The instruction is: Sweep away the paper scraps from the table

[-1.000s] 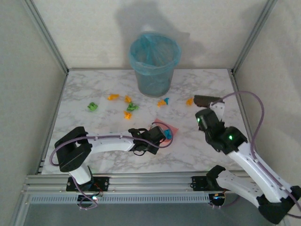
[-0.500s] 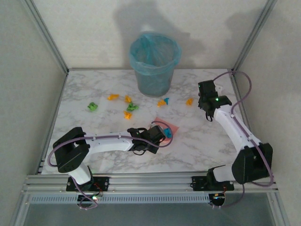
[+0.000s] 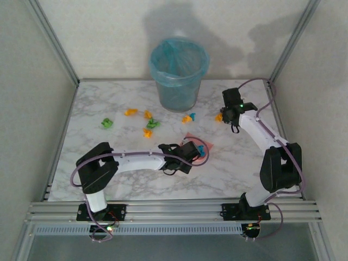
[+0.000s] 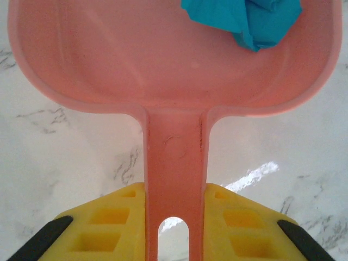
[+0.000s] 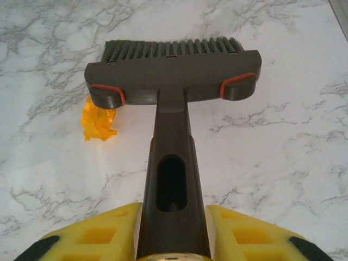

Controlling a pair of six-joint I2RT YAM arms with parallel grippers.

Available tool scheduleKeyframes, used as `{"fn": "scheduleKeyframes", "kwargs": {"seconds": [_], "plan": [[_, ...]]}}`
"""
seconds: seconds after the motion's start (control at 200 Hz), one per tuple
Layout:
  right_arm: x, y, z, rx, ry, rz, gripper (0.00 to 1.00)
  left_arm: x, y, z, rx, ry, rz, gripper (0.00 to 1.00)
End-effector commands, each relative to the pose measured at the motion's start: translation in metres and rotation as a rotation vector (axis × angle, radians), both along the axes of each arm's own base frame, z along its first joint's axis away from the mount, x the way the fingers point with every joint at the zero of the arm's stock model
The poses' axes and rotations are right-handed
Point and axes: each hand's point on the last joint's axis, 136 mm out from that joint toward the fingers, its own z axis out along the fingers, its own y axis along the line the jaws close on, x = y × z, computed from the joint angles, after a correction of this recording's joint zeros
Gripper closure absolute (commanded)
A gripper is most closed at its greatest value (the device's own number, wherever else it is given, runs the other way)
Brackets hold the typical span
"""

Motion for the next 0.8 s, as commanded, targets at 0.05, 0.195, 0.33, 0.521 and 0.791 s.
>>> {"fn": "scheduleKeyframes", "kwargs": {"seconds": [0.05,0.195,0.33,0.521,0.791], "plan": [[-0.032,0.004,0.004,0.049,-0.018,0.020,1.00,0.017,-0.003,-0.002,0.045,-0.019,0.006,1.00],[-0.044,0.004,-0.001,0.032,0.003,0.044,1.00,0.031,-0.011,-0.008,0.052,-0.020,0.014,1.00],[-0.048,0.010,-0.011,0.044,0.049,0.065,1.00,0.038,-0.020,-0.008,0.043,-0.018,0.011,1.00],[-0.073,0.026,-0.009,0.012,0.039,0.118,1.00,0.043,-0.024,-0.013,0.058,-0.002,0.003,1.00],[-0.121,0.052,-0.009,-0.005,0.039,0.226,1.00,0.049,-0.023,-0.018,0.077,-0.027,0.013,1.00]]}}
